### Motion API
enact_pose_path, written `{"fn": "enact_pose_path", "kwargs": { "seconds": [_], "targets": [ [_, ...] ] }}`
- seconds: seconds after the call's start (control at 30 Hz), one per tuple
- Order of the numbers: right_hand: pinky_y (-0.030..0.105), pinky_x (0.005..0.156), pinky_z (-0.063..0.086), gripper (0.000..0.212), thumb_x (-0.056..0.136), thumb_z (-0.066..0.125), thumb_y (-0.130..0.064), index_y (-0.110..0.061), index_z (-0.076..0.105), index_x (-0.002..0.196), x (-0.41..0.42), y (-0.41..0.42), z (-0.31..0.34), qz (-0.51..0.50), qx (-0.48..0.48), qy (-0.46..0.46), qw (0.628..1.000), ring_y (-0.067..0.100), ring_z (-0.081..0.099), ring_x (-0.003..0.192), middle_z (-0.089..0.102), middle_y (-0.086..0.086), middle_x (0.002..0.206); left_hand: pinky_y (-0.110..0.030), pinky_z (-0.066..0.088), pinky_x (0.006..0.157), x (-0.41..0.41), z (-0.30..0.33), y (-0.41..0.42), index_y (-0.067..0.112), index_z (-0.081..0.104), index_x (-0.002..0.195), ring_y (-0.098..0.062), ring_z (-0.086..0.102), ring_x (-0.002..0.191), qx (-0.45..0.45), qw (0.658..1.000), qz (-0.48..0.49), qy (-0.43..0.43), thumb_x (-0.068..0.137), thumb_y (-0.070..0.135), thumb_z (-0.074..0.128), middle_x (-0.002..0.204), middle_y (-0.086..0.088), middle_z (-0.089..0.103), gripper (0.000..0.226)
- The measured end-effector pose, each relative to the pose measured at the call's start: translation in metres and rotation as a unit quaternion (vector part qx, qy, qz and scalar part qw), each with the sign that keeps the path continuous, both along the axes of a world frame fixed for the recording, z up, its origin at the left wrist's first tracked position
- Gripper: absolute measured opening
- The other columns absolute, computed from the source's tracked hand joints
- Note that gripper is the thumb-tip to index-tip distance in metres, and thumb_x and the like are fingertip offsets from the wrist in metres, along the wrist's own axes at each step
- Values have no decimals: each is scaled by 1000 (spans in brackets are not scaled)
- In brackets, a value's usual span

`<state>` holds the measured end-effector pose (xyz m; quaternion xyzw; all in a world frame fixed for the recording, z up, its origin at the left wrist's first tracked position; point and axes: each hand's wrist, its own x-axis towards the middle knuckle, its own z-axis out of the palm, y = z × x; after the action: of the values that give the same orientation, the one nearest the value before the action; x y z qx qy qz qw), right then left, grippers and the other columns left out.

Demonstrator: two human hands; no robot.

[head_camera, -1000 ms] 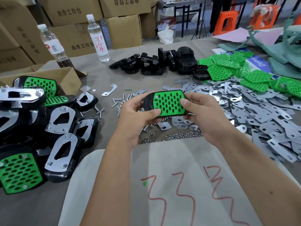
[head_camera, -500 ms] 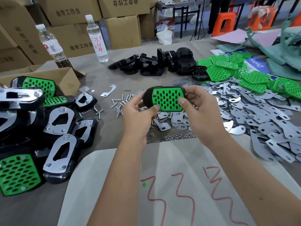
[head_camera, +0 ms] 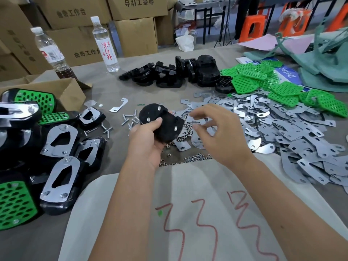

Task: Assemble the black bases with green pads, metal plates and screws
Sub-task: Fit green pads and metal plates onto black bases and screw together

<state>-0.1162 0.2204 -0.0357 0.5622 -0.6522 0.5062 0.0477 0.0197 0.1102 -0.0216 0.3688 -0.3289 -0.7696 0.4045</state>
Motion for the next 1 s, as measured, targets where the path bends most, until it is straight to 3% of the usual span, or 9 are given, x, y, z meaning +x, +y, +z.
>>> {"fn": "enact_pose_path", "kwargs": {
  "seconds": [0.1,0.17,0.3,0.43,0.53,0.63,0.7,0.87,1.0],
  "targets": [
    [37,87,52,11,96,70,-16,-17,73,106,-15,3,-4,-91,104,36,990,20,62,102,70,-5,97,-46,63,81,9,0,-11,1,63,132,-31,75,107,4,1000,30,1,97,-2,61,120,-15,76,36],
    [33,91,44,12,98,68,-26,-20,73,107,-21,3,-5,-140,192,51,970,26,54,111,68,-1,100,-41,65,72,15,0,-17,3,66,126,-25,77,95,-3,999,35,2,96,-2,62,111,-11,79,30],
    [40,104,35,42,96,64,-54,-24,65,125,-21,4,-7,-240,299,76,920,35,39,125,58,10,124,-40,64,61,19,-2,-22,6,70,108,-23,77,76,-8,999,50,-13,92,-6,65,88,-7,80,21],
    [45,103,41,56,89,68,-62,-27,63,132,-14,0,-7,-186,274,80,940,30,32,127,51,7,128,-47,65,72,13,-3,-18,6,72,111,-25,77,78,-25,998,41,-41,89,-9,67,91,-10,80,27],
    [47,104,35,62,88,66,-66,-30,59,137,-6,-5,-12,-154,304,130,931,29,28,130,46,3,134,-51,64,79,11,-3,-14,5,71,115,-29,77,89,-44,997,29,-65,89,-7,69,102,-14,79,29],
    [47,104,31,68,85,65,-72,-22,57,129,-8,-7,-16,-185,317,113,924,31,28,130,42,5,137,-44,65,65,8,-6,-11,9,72,108,-24,78,80,-75,993,4,-96,88,-6,71,98,-11,80,24],
    [46,105,31,65,84,66,-71,-21,59,125,-11,-7,-18,-181,317,111,924,31,29,129,42,4,136,-38,63,58,5,-7,-6,12,72,100,-20,78,73,-84,991,-15,-102,88,-6,71,92,-9,80,22],
    [33,108,33,46,92,72,-45,-16,67,127,-14,-4,-9,-165,195,9,967,28,39,129,58,6,129,-46,65,69,-14,-10,15,8,74,100,-31,78,88,-113,984,-67,-116,85,-5,75,100,-15,79,20],
    [35,101,44,36,92,75,-41,-17,72,119,-44,25,1,-219,222,8,950,27,57,118,70,6,118,-50,65,73,-38,-13,43,13,78,90,-33,78,89,-136,974,-126,-131,83,-4,77,95,-12,80,18]
  ]
}}
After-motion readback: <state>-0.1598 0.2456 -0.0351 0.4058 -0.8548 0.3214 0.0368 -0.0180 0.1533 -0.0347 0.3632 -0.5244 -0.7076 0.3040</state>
